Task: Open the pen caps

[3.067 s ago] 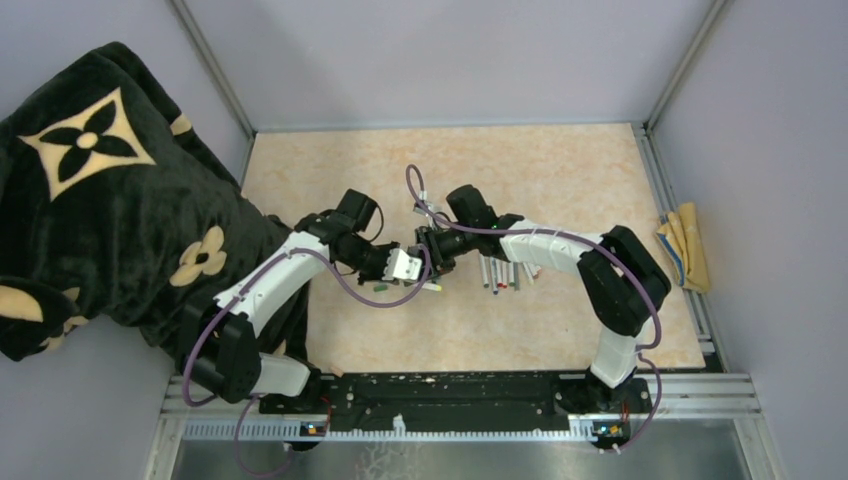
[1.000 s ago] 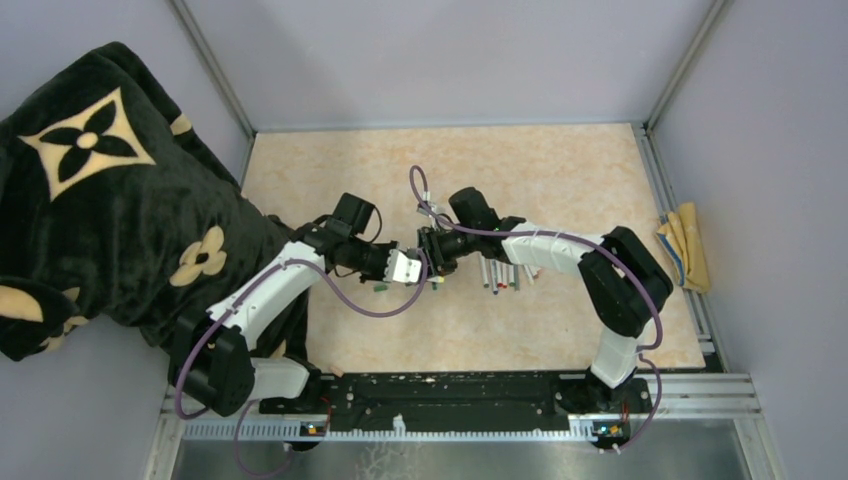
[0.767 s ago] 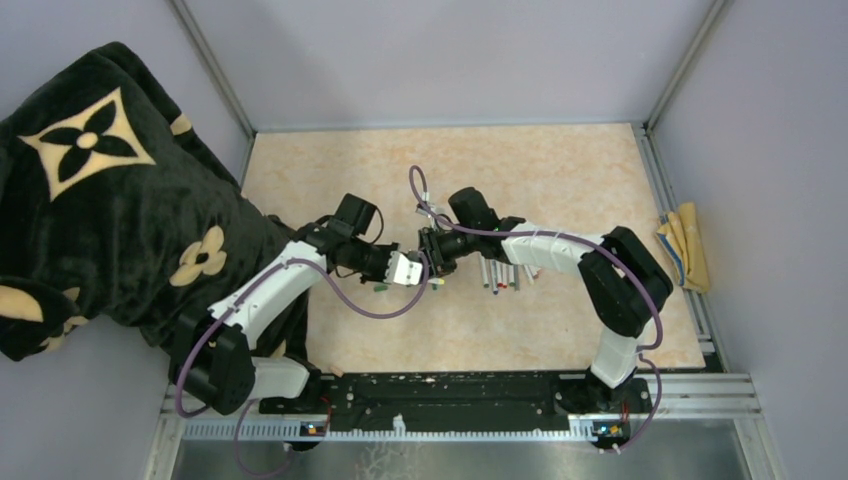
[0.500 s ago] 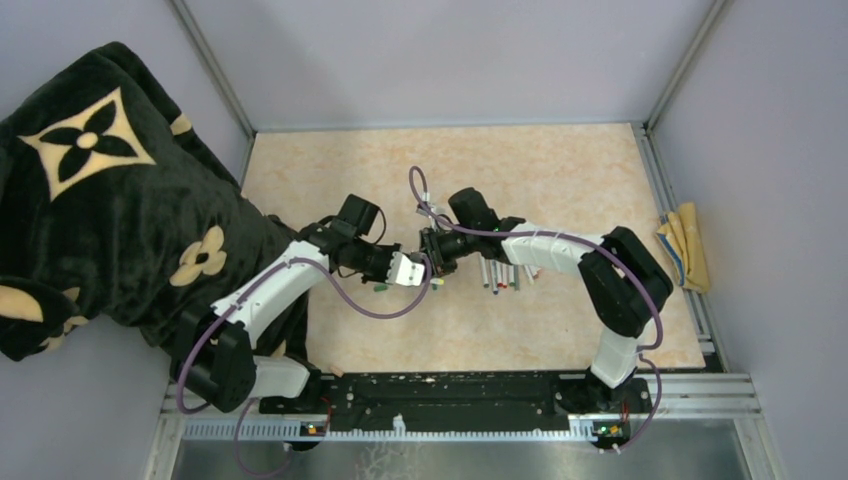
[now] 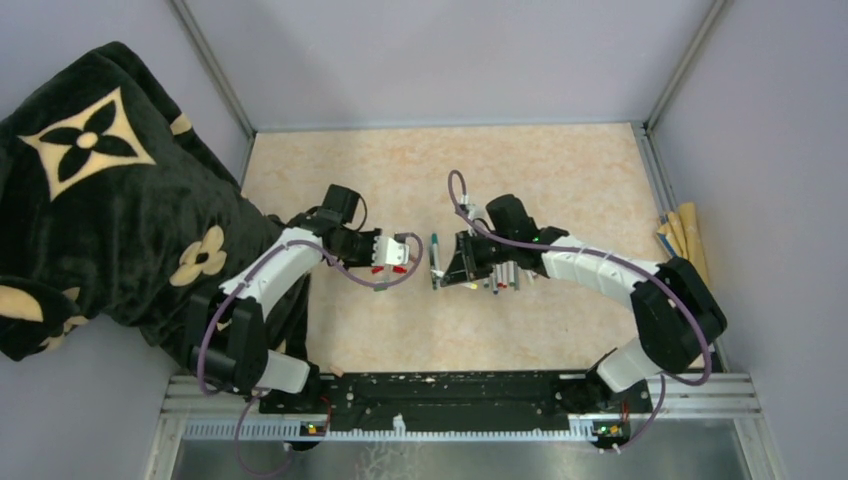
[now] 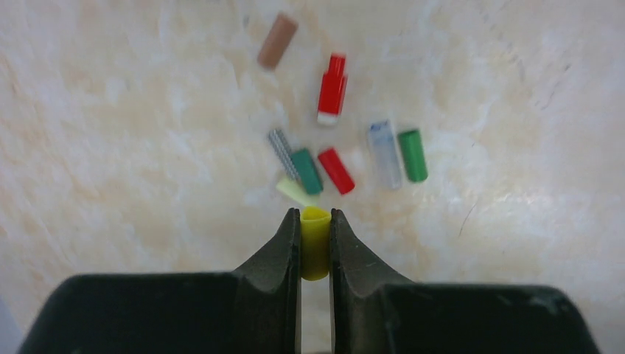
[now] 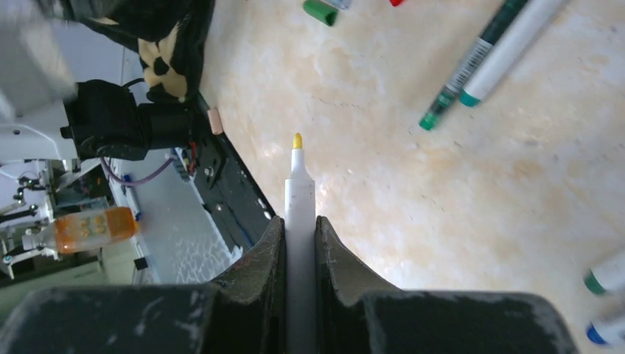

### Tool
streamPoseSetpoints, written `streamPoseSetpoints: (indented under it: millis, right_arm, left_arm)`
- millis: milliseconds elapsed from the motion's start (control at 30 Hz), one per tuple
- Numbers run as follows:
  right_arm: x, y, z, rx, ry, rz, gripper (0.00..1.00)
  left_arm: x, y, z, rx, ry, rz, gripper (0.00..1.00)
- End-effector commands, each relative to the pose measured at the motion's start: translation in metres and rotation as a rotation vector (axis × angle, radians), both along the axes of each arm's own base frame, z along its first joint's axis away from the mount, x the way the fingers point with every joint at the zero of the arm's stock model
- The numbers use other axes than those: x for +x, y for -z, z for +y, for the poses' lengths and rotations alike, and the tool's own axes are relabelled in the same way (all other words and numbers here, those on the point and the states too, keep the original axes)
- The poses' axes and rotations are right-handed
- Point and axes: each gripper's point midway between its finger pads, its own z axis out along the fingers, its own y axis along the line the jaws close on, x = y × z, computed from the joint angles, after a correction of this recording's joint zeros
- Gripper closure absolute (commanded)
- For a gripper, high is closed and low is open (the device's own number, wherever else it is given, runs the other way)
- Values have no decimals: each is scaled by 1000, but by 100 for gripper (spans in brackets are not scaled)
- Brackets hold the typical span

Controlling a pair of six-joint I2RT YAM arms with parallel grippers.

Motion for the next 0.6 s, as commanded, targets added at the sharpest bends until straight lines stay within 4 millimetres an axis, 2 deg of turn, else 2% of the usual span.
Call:
streamPoseSetpoints:
  millis: [0, 100, 200, 267, 367, 433, 567]
  right_arm:
    - [-1, -5, -28, -54, 34, -54, 100]
    - [10, -7, -37, -93, 89, -112, 100]
    - [48, -5, -54, -192, 281, -215, 100]
    - [69, -5, -63, -224, 403, -276, 100]
    - [91, 2, -71, -288, 529, -353, 100]
    - [100, 11, -69, -340, 567, -385, 100]
    - [111, 27, -61, -425, 609, -429, 100]
  left_arm:
    - [16, -1, 31, 65, -67, 14, 100]
    - [14, -5, 20, 0, -65, 37, 100]
    - [15, -9, 0, -117, -95, 85, 100]
    - [15, 0, -6, -148, -139, 142, 97]
    - [12, 22, -4, -123, -190, 218, 91]
    - [14, 36, 2, -87, -229, 234, 90]
    - [16, 48, 9, -54, -253, 233, 87]
